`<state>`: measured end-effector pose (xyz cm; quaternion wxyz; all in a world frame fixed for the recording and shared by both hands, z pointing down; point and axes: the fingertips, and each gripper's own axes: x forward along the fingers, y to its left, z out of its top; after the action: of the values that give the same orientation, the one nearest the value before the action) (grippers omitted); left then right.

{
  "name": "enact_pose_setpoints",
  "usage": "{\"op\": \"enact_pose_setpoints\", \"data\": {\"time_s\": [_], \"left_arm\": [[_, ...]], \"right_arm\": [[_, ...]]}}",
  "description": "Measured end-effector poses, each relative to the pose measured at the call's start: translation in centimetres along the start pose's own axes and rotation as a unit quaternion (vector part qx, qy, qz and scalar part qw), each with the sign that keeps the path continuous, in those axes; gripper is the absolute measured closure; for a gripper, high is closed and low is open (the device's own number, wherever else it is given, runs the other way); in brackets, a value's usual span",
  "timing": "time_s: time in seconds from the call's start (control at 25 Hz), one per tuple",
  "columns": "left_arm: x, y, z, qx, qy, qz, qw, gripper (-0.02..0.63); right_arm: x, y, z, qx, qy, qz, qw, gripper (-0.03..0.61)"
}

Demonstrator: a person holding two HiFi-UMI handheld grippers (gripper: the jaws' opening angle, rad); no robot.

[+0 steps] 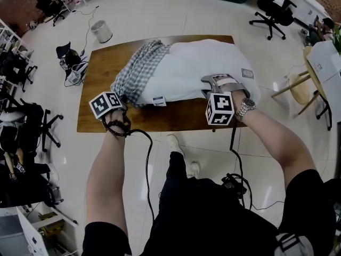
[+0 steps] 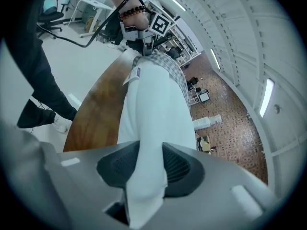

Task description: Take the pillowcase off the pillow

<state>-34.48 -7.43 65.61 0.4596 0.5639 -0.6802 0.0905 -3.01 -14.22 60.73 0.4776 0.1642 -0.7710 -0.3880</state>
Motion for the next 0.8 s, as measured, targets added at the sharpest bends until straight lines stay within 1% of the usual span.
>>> {"op": "enact_pose_setpoints", "data": {"time_s": [0.08, 0.12, 0.24, 0.36, 0.48, 0.56, 0.68, 0.72, 0.8], "left_arm": [[-0.8, 0.3, 0.3, 0.005, -0.007, 0.011, 0.9999, 0.413], [-1.3, 0.5, 0.5, 0.006, -0.015, 0.017, 0.9997, 0.403], [-3.0, 1.1, 1.4, 0.005, -0.041, 0.029, 0.9987, 0.407], [-4.4, 0.5, 2.1, 0.01, -0.05, 0.03, 0.9982, 0.408], [-5.5, -0.6, 2.8, 0.028, -0.057, 0.026, 0.9976, 0.407], [-6.3, -1.5, 3.0, 0.043, -0.061, 0.022, 0.9969, 0.407], [-7.2, -3.4, 3.0, 0.06, -0.066, 0.002, 0.996, 0.407], [-7.4, -4.1, 2.9, 0.063, -0.066, -0.014, 0.9957, 0.407], [-7.4, -5.8, 3.0, 0.067, -0.067, -0.06, 0.9937, 0.411]], "right_arm": [[-0.6, -0.1, 0.4, 0.007, -0.012, 0.011, 1.0, 0.38], [-1.0, -0.2, 0.7, 0.01, -0.017, 0.016, 1.0, 0.366], [-2.3, -0.2, 1.6, 0.018, -0.028, 0.031, 0.999, 0.342], [-3.2, -0.1, 2.2, 0.015, -0.03, 0.05, 0.998, 0.328], [-4.4, 0.3, 2.9, 0.015, -0.036, 0.069, 0.997, 0.328], [-5.2, 0.4, 3.1, 0.009, -0.036, 0.072, 0.997, 0.328], [-6.2, 0.2, 3.2, 0.011, -0.033, 0.069, 0.997, 0.328], [-6.4, 0.1, 3.4, 0.018, -0.033, 0.068, 0.997, 0.328], [-6.7, -0.4, 3.8, 0.034, -0.034, 0.067, 0.997, 0.328]]}}
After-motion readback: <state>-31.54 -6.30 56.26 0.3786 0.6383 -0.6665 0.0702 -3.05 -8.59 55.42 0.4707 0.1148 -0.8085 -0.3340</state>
